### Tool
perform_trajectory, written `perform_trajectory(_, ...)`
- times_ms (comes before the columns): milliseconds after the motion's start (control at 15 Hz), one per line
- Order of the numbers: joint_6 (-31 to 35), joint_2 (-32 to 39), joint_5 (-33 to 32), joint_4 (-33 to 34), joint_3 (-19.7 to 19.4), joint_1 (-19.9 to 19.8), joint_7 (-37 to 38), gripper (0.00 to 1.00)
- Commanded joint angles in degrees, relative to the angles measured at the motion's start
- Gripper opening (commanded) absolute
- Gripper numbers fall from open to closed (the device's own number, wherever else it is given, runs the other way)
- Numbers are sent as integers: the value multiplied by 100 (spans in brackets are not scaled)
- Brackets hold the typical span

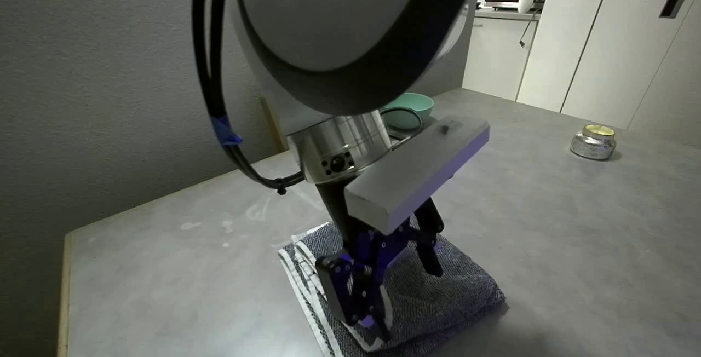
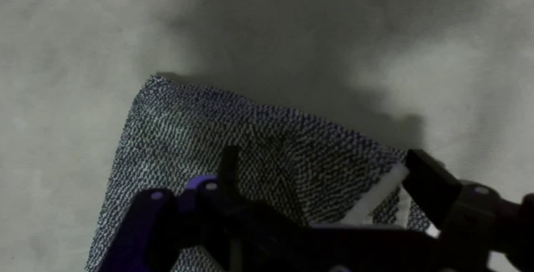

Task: Unfold and then fold the towel

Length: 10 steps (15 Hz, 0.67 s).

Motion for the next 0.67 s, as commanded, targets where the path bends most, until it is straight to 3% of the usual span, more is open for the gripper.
perform_trajectory(0,226,-57,-19,-47,3,50,-85,100)
perform_trajectory(600,219,147,-67,139,38,110,-377,100)
